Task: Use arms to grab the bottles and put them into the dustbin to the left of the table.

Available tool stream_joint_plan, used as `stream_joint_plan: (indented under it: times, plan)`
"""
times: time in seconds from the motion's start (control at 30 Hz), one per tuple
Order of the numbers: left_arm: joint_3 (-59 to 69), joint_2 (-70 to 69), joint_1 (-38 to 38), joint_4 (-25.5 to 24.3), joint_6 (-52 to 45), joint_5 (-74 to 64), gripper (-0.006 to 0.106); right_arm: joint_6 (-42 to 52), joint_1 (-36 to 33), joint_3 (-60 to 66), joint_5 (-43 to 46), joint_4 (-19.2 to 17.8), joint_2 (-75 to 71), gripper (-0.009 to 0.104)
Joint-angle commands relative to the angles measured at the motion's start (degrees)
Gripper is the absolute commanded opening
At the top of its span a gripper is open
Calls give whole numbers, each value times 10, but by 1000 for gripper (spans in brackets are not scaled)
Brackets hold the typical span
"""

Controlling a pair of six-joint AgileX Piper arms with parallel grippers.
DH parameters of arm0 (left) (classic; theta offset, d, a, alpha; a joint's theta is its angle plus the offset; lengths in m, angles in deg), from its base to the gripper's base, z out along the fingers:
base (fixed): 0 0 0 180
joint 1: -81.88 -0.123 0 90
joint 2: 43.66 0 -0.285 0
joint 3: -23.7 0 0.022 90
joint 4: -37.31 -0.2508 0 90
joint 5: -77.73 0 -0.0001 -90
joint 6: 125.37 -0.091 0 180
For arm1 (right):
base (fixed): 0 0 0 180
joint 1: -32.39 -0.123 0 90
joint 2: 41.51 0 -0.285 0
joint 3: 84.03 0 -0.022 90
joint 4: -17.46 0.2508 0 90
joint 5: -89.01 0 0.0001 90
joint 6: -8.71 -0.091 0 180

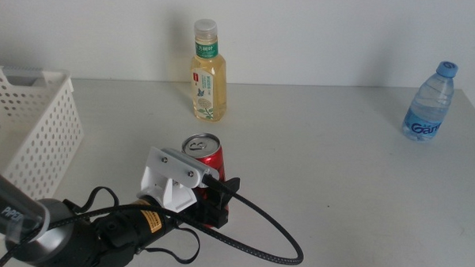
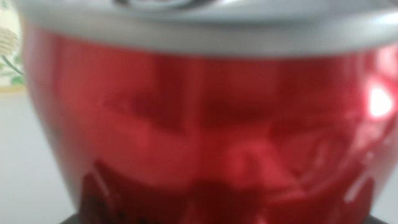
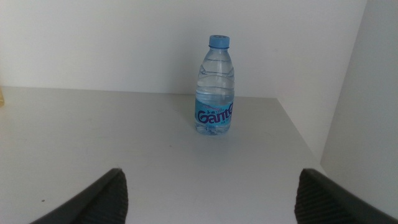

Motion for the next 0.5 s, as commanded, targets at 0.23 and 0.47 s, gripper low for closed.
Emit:
stream_joint_plan:
  times: [0.23,0.47]
  plan:
    - [-24,-186,0,-34,44,-188,-2,5,3,-5,41,-5,-13,75]
    - [-103,-305,0,-43,65,-474,-2,5,3,-5,41,-5,-13,75]
